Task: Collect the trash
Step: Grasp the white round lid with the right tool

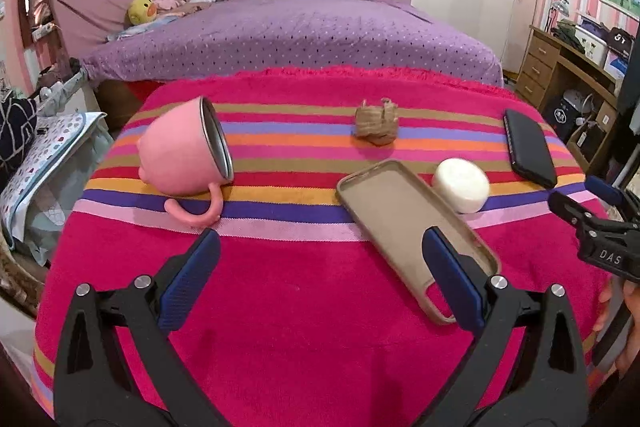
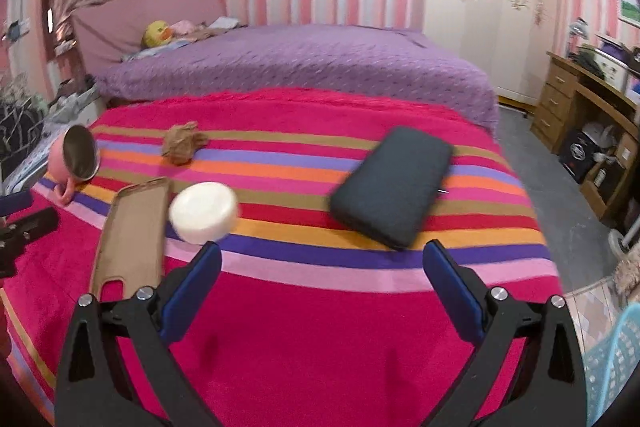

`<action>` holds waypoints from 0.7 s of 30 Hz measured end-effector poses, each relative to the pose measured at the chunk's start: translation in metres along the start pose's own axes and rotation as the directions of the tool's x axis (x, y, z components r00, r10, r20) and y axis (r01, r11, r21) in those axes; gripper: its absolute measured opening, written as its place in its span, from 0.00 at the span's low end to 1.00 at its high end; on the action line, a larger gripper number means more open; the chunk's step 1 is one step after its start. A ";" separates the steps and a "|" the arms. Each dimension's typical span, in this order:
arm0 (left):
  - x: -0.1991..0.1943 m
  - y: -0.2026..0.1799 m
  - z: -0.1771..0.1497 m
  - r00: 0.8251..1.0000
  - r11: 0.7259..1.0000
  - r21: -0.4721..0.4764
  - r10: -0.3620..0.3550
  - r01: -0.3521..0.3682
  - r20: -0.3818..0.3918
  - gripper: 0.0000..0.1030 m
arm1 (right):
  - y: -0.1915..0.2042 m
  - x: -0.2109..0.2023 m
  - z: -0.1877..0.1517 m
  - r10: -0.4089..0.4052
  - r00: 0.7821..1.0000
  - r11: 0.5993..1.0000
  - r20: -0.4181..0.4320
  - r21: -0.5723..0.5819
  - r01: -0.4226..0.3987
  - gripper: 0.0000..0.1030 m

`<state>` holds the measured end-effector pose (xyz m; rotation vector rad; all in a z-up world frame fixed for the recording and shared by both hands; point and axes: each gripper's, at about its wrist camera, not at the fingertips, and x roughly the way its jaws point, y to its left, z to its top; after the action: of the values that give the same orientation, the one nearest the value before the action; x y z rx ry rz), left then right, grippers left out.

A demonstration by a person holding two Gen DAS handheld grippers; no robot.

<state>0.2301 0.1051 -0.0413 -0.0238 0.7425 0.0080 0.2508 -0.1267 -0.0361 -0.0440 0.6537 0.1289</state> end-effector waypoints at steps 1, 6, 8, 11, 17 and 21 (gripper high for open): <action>0.002 0.002 0.000 1.000 1.000 0.004 0.011 -0.011 0.001 0.95 | 0.006 0.004 0.002 0.006 1.000 1.000 -0.006 -0.012 -0.006 0.95; 0.010 0.016 0.006 1.000 0.999 -0.039 -0.003 0.002 -0.004 0.95 | 0.026 0.024 0.009 0.041 0.998 0.999 -0.050 -0.022 -0.042 0.95; 0.012 0.019 0.008 1.000 0.999 -0.053 -0.004 0.004 -0.003 0.95 | 0.034 0.034 0.013 0.052 0.996 0.998 -0.076 -0.029 -0.054 0.95; 0.015 0.024 0.012 1.000 0.998 -0.065 -0.006 0.007 0.002 0.95 | 0.043 0.046 0.013 0.066 0.991 0.997 -0.118 -0.043 -0.071 0.95; 0.023 0.030 0.019 1.000 0.998 -0.070 -0.007 0.008 0.002 0.95 | 0.054 0.062 0.016 0.089 0.981 0.993 -0.170 -0.059 -0.100 0.90; 0.028 0.035 0.022 1.000 0.996 -0.084 -0.011 0.010 -0.005 0.95 | 0.061 0.074 0.020 0.121 0.973 0.990 -0.195 -0.051 -0.133 0.81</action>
<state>0.2646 0.1408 -0.0445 -0.1081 0.7468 0.0293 0.3128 -0.0563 -0.0653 -0.0771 0.8454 0.2716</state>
